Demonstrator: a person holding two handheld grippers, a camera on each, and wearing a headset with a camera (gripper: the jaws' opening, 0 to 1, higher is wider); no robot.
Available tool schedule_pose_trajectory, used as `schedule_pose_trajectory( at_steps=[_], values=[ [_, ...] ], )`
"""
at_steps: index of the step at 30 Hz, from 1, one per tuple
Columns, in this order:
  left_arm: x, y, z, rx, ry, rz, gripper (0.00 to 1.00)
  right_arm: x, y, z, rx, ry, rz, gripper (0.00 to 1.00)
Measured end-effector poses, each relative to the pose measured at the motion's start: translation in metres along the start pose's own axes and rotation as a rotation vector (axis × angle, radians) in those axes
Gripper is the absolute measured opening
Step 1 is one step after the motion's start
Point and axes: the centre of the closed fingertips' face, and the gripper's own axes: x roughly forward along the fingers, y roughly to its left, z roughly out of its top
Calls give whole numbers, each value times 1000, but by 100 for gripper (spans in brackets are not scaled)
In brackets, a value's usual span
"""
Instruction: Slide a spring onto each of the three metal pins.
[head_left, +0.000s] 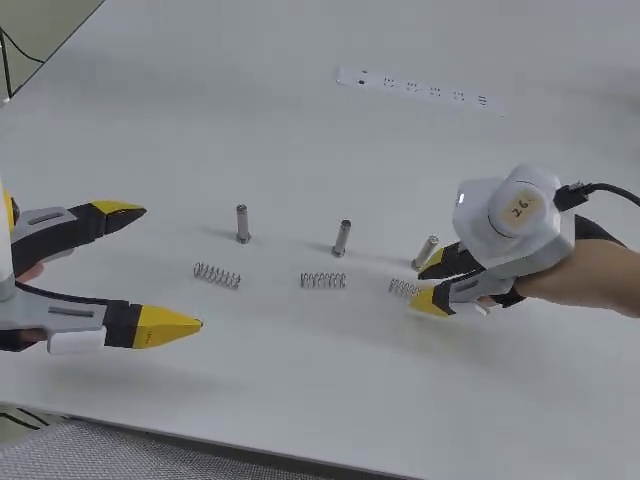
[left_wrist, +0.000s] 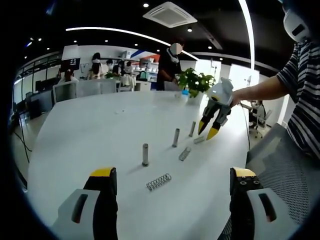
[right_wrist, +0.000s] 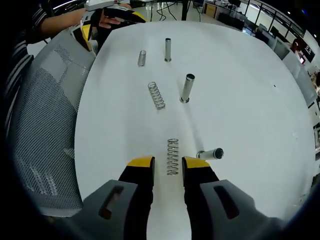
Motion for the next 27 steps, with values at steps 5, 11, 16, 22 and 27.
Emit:
schedule_pose_trajectory(
  at_steps=[5, 11, 16, 22, 27],
  values=[
    [1, -1, -1, -1, 4, -2, 93, 2, 0, -3, -5, 23, 3, 22],
    [1, -1, -3, 2, 12, -5, 92, 5, -1, -6, -5, 47, 7, 20],
    [0, 0, -3, -2, 10, -1, 92, 9, 0, -10, -4, 67, 15, 18],
    [-1, 1, -5, -5, 13, 3, 92, 15, 1, -13, -30, 72, 21, 14],
    [0, -2, -5, -5, 16, -1, 92, 13, -1, -15, -60, 84, 5, 13]
  ],
)
